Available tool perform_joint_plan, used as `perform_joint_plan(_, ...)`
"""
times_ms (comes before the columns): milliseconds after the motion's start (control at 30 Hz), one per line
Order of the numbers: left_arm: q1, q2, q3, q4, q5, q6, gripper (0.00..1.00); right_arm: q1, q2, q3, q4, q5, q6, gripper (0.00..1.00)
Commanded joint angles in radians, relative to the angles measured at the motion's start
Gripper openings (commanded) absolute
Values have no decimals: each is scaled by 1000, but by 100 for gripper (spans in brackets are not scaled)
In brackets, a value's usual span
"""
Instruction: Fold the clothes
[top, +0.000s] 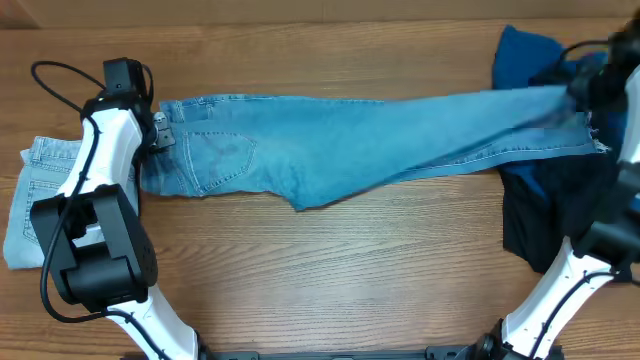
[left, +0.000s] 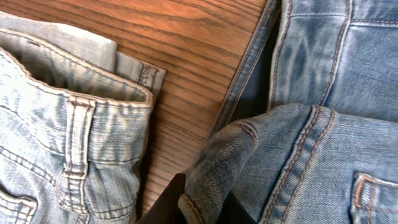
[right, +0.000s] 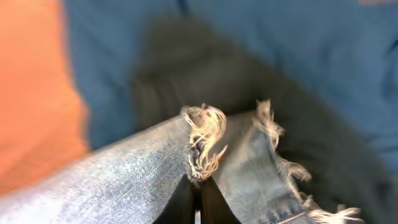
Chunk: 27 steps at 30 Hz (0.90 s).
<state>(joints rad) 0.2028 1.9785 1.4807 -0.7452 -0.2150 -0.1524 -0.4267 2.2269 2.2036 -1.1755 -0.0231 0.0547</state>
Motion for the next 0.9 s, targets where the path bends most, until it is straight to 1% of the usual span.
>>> perform_joint_plan(0, 6, -21, 7, -6, -20, 18, 16, -9, -113, 87, 4, 21, -2, 4)
perform_joint_plan(167, 6, -21, 7, -5, -20, 18, 16, -11, -75, -19, -38, 37, -2, 4)
perform_joint_plan(233, 6, -21, 7, -6, -20, 18, 16, -14, -71, -50, -27, 37, -2, 4)
perform_joint_plan(533, 6, -21, 7, -5, -20, 18, 16, -14, -71, -51, -16, 37, -2, 4)
perform_joint_plan(567, 6, -21, 7, -6, -20, 18, 16, -14, -71, -51, -16, 36, -2, 4)
perform_joint_plan(600, 6, -21, 7, -6, -20, 18, 16, -14, -71, -51, -16, 37, -2, 8)
perform_joint_plan(867, 6, -21, 7, -6, -20, 18, 16, -14, -71, -51, -16, 37, -2, 8)
